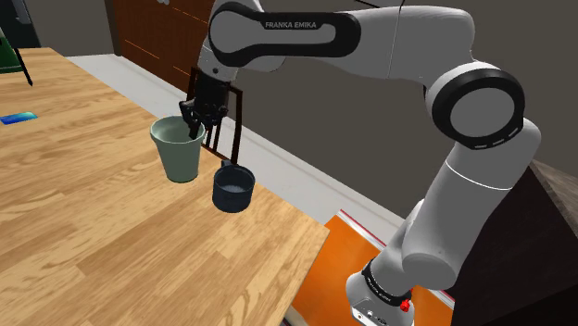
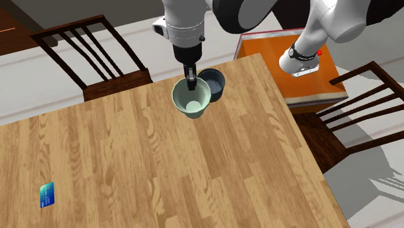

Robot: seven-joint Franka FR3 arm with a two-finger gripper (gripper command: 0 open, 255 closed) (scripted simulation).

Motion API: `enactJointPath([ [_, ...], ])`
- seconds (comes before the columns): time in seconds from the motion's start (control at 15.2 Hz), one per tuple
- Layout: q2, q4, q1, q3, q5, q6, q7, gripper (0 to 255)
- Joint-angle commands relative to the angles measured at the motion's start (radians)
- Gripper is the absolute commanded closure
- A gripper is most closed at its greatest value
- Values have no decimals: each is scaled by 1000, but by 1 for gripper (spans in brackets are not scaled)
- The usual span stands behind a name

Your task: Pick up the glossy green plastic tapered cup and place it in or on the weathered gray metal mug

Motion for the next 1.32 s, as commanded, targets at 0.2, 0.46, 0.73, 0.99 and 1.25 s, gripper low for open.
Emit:
enactJointPath([
  [0.2, -9, 57, -1, -1, -4, -64, 14, 255],
  [0.46, -11, 107, -2, -1, -7, -115, 25, 255],
  [0.73, -66, 79, -26, -15, 5, -149, -8, 255],
  [0.99, -164, 4, -69, -50, 26, -191, -81, 255],
  [1.25, -249, -49, -109, -92, 36, -242, -154, 255],
])
